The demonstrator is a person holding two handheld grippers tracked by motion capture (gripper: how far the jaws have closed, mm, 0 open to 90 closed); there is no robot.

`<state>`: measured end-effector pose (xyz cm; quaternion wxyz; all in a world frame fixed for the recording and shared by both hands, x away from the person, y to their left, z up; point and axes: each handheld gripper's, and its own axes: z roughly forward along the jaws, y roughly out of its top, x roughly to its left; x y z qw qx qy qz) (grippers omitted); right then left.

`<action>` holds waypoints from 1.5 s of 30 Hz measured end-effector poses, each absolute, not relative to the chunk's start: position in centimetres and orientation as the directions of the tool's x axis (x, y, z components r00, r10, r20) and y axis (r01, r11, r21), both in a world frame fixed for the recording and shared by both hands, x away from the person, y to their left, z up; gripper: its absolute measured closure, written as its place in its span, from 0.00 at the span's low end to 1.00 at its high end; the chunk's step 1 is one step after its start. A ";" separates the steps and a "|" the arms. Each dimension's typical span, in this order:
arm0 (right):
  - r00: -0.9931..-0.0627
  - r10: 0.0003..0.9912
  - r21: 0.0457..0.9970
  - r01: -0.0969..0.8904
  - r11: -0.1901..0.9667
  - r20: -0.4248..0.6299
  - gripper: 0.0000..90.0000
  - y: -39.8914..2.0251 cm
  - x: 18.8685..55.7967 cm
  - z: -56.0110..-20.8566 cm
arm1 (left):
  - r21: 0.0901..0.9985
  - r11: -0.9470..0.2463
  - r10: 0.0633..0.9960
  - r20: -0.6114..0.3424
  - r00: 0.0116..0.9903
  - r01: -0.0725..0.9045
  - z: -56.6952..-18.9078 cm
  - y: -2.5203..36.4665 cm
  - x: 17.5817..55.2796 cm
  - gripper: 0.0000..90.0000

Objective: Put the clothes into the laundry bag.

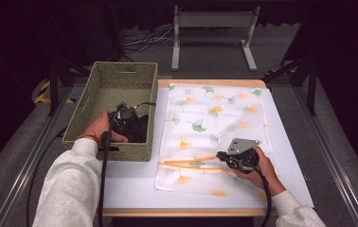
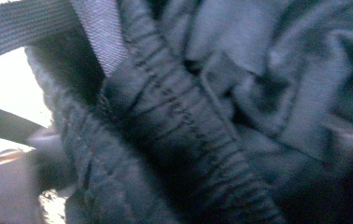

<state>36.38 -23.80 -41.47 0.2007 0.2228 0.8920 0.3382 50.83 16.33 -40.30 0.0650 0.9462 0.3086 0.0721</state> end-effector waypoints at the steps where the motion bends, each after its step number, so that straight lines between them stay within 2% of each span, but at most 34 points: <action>1: -0.820 0.534 0.694 0.263 0.671 -0.206 0.95 -23.8 36.4 -41.5 | 0.166 -0.804 0.588 0.082 0.804 0.571 -40.2 16.4 50.8 0.32; 6: -0.820 0.534 0.693 0.263 0.671 -0.206 0.95 -23.8 36.4 -41.5 | 0.165 -0.806 0.587 0.096 0.804 0.569 -40.0 16.5 50.8 0.54; 10: -0.819 0.535 0.694 0.263 0.670 -0.207 0.95 -23.8 36.3 -41.5 | 0.171 -0.804 0.591 0.122 0.797 0.570 -39.8 16.5 50.7 0.62; 13: -0.819 0.535 0.695 0.260 0.670 -0.209 0.96 -23.8 36.3 -41.5 | 0.180 -0.805 0.592 0.190 0.783 0.565 -39.5 16.6 50.6 0.66; 18: -0.817 0.536 0.700 0.256 0.667 -0.212 0.96 -23.8 36.3 -41.4 | 0.224 -0.811 0.585 0.300 0.754 0.540 -38.6 16.6 50.2 0.69; 24: -0.810 0.543 0.713 0.246 0.657 -0.221 0.97 -24.0 36.2 -41.1 | 0.317 -0.784 0.619 0.334 0.711 0.533 -37.4 17.2 49.7 0.70; 36: -0.791 0.561 0.737 0.226 0.637 -0.242 0.97 -24.1 35.9 -40.6 | 0.496 -0.709 0.690 0.343 0.638 0.500 -35.1 18.9 48.2 0.70; 45: -0.791 0.564 0.740 0.228 0.633 -0.238 0.97 -24.1 35.9 -40.6 | 0.663 -0.601 0.758 0.294 0.582 0.446 -33.7 20.3 46.2 0.71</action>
